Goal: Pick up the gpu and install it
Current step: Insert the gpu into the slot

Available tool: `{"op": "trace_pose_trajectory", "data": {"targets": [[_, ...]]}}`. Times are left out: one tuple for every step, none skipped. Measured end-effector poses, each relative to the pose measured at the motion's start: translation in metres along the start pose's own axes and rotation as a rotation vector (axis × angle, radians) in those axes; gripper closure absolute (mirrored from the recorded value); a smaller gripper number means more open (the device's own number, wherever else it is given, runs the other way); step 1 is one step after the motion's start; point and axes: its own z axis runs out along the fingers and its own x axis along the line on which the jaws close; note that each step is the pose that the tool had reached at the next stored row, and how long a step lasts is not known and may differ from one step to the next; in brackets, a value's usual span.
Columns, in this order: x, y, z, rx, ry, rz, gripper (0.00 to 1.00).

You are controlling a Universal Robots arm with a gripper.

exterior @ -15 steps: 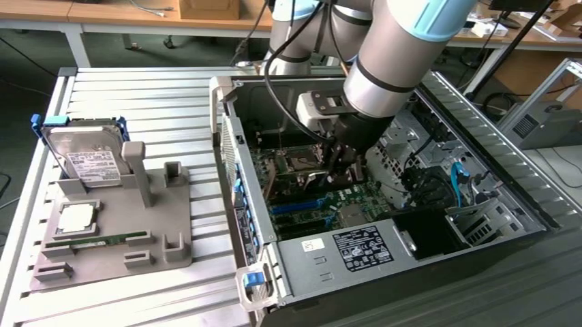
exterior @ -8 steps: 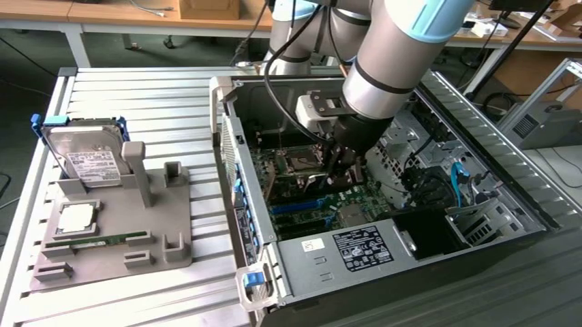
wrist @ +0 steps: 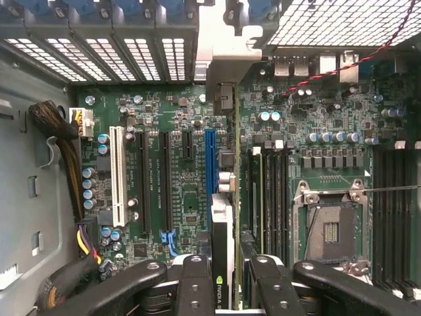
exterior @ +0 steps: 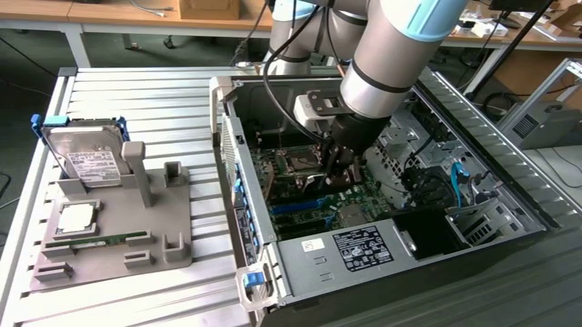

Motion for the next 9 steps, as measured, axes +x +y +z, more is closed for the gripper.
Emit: {"op": "trace_pose_trajectory", "data": {"targets": [[0.0001, 0.0000, 0.0000, -0.0005, 0.0016, 0.000, 0.73], [0.0000, 0.0001, 0.0000, -0.0009, 0.0035, 0.000, 0.73], [0.0000, 0.0002, 0.0003, -0.0011, 0.0066, 0.001, 0.73], [0.0001, 0.0003, 0.0004, -0.0011, 0.0086, 0.001, 0.73], [0.0001, 0.0005, 0.0006, -0.0012, 0.0110, 0.001, 0.73], [0.0001, 0.0008, 0.0006, -0.0013, 0.0124, 0.001, 0.73], [0.0002, 0.0011, 0.0005, -0.0013, 0.0134, 0.001, 0.73], [0.0001, 0.0011, 0.0006, -0.0013, 0.0135, 0.001, 0.73], [0.0001, 0.0011, 0.0007, -0.0012, 0.0135, 0.001, 0.73]]}}
